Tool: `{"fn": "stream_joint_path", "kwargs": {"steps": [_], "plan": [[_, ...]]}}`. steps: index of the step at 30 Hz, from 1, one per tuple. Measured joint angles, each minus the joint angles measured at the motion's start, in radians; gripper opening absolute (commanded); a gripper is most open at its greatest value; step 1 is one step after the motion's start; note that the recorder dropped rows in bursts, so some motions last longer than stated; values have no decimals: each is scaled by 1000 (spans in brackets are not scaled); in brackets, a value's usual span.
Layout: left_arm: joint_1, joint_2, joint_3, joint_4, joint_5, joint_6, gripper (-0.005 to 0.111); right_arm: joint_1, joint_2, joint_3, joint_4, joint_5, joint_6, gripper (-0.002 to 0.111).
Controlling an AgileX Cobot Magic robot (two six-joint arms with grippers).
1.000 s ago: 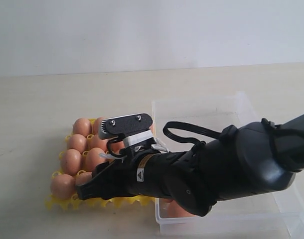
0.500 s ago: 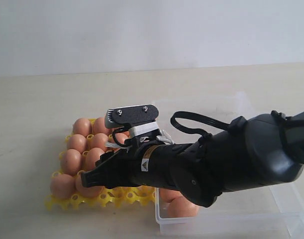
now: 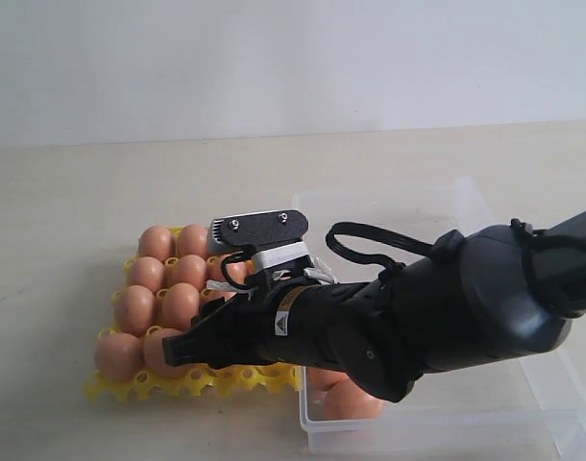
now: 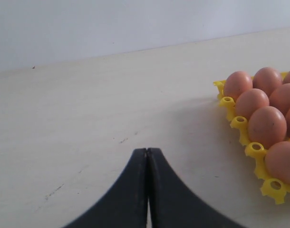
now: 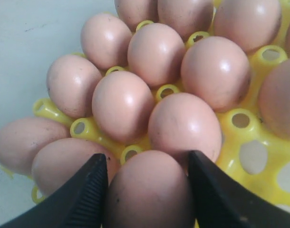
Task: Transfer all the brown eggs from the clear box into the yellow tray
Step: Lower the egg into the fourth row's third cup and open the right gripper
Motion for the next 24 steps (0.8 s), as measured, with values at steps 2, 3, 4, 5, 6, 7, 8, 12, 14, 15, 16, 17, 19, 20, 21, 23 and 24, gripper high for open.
{"fn": "stream_joint_path", "kwargs": {"steps": [2,3,4,5,6,7,8,12,14,15,16,17,19,20,21,23,24], "plan": [[0,0,0,0,0,0,0,0,0,0,0,-2,0,0],[0,0,0,0,0,0,0,0,0,0,0,-2,0,0],[0,0,0,0,0,0,0,0,0,0,0,-2,0,0],[0,0,0,0,0,0,0,0,1,0,0,-4,0,0],[0,0,0,0,0,0,0,0,1,0,0,-4,0,0],[0,0,0,0,0,0,0,0,1,0,0,-4,2,0],[0,0,0,0,0,0,0,0,1,0,0,-4,4,0],[0,0,0,0,0,0,0,0,-1,-21,0,-4,8,0],[0,0,0,0,0,0,0,0,-1,-34,0,-4,8,0],[0,0,0,0,0,0,0,0,-1,-39,0,-4,8,0],[0,0,0,0,0,0,0,0,-1,-42,0,-4,6,0],[0,0,0,0,0,0,0,0,1,-44,0,-6,5,0],[0,0,0,0,0,0,0,0,2,-44,0,-11,2,0],[0,0,0,0,0,0,0,0,2,-46,0,-12,2,0],[0,0,0,0,0,0,0,0,2,-46,0,-12,2,0],[0,0,0,0,0,0,0,0,3,-46,0,-15,2,0],[0,0,0,0,0,0,0,0,4,-46,0,-17,2,0]]}}
